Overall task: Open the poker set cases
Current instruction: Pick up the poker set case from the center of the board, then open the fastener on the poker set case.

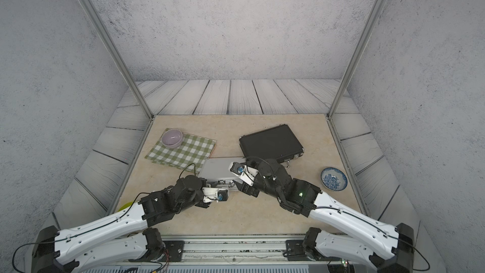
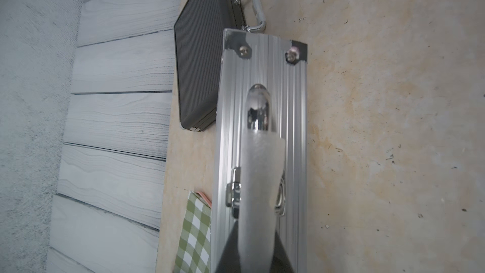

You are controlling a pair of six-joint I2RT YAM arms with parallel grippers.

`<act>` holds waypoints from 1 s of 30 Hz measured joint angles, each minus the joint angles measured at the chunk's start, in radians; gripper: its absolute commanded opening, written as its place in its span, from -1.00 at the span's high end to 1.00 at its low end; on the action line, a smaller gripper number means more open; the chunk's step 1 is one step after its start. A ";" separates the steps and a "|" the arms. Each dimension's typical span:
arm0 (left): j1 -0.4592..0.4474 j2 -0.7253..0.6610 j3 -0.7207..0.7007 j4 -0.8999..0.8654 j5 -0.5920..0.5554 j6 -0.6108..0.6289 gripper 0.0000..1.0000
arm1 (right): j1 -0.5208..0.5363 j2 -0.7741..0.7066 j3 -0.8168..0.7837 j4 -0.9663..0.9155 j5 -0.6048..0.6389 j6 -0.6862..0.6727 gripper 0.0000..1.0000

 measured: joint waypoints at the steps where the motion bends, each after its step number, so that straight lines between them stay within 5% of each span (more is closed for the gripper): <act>1: 0.000 -0.006 -0.008 0.011 -0.002 0.010 1.00 | 0.000 0.015 0.005 -0.009 -0.012 -0.039 -0.40; 6: 0.000 -0.022 -0.024 0.061 -0.026 0.048 1.00 | 0.000 0.074 0.012 -0.036 -0.093 -0.196 -0.60; 12: 0.000 -0.068 -0.071 0.106 -0.023 0.071 1.00 | 0.000 0.126 -0.009 0.035 -0.161 -0.276 -0.61; 30: 0.000 -0.116 -0.134 0.148 -0.020 0.074 1.00 | -0.006 0.309 -0.054 0.252 -0.246 -0.312 -0.39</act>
